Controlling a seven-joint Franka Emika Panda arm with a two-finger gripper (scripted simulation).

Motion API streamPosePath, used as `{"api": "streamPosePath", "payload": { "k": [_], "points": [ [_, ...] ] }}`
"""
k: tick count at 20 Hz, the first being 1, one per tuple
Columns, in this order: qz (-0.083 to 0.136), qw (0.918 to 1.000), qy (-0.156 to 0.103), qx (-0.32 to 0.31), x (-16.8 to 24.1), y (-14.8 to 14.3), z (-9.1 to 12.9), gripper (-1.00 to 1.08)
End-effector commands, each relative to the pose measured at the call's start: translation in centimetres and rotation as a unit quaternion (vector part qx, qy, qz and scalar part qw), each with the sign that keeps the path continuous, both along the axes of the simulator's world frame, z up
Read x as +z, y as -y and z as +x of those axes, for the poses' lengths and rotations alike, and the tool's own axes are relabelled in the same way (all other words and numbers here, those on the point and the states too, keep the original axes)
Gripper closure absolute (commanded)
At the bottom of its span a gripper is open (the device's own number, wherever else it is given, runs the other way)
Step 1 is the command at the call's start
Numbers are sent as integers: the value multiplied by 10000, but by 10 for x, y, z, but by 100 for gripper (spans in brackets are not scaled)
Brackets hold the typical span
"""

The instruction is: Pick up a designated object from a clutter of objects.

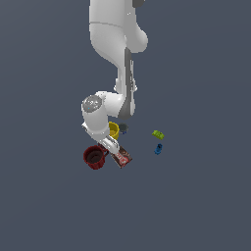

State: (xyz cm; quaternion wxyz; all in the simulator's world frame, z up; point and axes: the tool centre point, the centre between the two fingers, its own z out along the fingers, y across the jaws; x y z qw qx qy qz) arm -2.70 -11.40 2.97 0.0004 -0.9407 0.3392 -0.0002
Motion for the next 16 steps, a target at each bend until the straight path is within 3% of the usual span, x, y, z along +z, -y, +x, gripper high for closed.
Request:
{"api": "streamPosePath", "payload": {
  "k": [1,16],
  "points": [
    [-3,10000,-3,-14,-1,2,0,108],
    [3,10000,14,12,9,-5,0,108]
  ]
}}
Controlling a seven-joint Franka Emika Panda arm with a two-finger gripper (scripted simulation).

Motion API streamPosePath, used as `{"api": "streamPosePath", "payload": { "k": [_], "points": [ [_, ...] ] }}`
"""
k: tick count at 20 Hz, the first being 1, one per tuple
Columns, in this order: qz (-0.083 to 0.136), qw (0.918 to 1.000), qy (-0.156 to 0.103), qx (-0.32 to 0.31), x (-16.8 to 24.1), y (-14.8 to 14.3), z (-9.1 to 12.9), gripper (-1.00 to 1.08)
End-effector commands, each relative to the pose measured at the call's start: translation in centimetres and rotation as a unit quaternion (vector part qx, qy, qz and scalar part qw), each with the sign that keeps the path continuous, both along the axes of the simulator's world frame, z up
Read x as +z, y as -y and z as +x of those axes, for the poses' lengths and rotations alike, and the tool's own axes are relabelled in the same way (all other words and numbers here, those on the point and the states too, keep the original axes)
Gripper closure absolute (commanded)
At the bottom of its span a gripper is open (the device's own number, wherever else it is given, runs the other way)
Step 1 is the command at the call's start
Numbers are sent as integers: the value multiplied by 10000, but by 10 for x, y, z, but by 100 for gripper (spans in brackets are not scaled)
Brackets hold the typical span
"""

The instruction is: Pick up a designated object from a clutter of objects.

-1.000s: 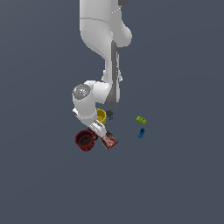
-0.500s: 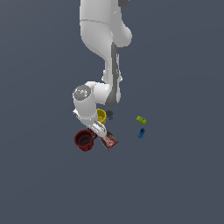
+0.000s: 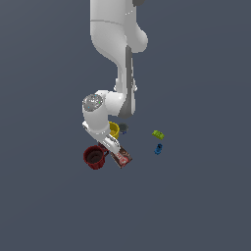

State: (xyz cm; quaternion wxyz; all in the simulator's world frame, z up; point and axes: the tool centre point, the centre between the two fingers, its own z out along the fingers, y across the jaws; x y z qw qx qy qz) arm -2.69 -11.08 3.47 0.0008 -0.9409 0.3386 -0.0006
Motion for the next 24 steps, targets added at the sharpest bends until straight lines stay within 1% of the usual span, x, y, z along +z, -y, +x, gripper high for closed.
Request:
{"api": "streamPosePath", "payload": {
  "k": [1,6,11,24],
  "points": [
    [0,10000,8,5,7,-3,0,108],
    [1,10000,7,2,29,-12,-2,108],
    [1,10000,4,-3,64,-25,-5,108],
    [-19,10000,-3,-17,194,-75,-14,108]
  ]
}}
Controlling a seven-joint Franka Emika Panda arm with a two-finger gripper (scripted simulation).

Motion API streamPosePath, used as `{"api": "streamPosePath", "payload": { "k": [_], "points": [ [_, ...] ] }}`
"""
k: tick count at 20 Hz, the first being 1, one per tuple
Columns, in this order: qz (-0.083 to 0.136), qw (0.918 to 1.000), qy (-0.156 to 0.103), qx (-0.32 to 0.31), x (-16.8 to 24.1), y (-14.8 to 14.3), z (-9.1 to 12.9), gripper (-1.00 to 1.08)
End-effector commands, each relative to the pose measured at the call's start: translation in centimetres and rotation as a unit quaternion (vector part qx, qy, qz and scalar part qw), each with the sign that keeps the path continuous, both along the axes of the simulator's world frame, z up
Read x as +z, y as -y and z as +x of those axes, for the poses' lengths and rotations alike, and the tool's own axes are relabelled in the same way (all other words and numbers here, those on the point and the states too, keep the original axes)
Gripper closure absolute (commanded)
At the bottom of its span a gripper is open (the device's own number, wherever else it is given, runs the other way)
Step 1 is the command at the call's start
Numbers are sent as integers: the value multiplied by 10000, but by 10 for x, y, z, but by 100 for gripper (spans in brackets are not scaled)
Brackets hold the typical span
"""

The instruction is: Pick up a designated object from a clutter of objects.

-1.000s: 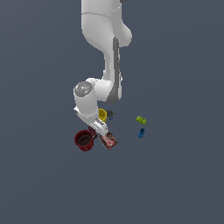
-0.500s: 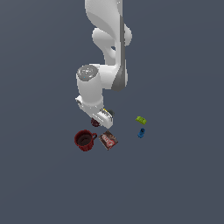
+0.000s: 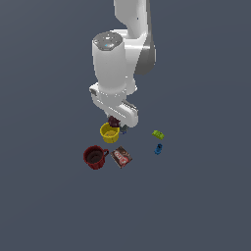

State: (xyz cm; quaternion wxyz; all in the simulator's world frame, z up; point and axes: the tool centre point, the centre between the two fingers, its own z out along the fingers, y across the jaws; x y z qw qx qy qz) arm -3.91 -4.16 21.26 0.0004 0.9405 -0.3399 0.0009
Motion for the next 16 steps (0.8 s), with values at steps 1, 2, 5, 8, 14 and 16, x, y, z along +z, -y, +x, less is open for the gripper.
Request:
{"api": "streamPosePath", "payload": {
  "k": [1,2,5,8,14,16],
  "points": [
    [-6,10000,-1,-3,26,-10,-2,108],
    [-6,10000,-1,-3,36,-14,-3,108],
    [-8,10000,-2,-6,65,-25,-4,108],
    [-6,10000,-4,-7,90,-34,-5,108],
    [-1,10000,-5,-7,126,-49,-5,108],
    [3,10000,-6,-7,134,-52,-5,108]
  ]
}}
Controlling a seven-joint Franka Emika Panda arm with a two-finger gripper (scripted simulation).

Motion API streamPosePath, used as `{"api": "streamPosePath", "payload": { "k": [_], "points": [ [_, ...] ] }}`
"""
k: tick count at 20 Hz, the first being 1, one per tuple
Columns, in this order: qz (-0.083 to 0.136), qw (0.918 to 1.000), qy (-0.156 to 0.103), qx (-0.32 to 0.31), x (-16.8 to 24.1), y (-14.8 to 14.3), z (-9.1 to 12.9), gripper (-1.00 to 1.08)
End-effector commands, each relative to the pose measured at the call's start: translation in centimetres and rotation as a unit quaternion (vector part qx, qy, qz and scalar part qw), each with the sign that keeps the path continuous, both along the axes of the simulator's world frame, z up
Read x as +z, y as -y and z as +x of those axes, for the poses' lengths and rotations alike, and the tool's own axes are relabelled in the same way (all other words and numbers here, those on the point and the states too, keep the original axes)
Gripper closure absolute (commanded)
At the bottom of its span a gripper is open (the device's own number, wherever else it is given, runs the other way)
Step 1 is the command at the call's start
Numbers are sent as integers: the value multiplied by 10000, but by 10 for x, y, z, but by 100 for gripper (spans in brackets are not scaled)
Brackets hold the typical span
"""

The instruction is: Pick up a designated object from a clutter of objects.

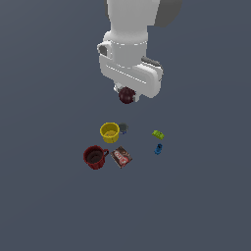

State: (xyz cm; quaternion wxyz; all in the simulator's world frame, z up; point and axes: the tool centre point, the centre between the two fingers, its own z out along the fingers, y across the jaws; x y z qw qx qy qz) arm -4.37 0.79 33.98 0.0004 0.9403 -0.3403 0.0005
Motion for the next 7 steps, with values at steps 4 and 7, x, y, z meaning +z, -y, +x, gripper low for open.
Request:
{"api": "streamPosePath", "payload": {
  "k": [4,7],
  "points": [
    [4,10000,-3,-2,17,-7,1,108],
    [4,10000,-3,-2,19,-8,1,108]
  ]
}}
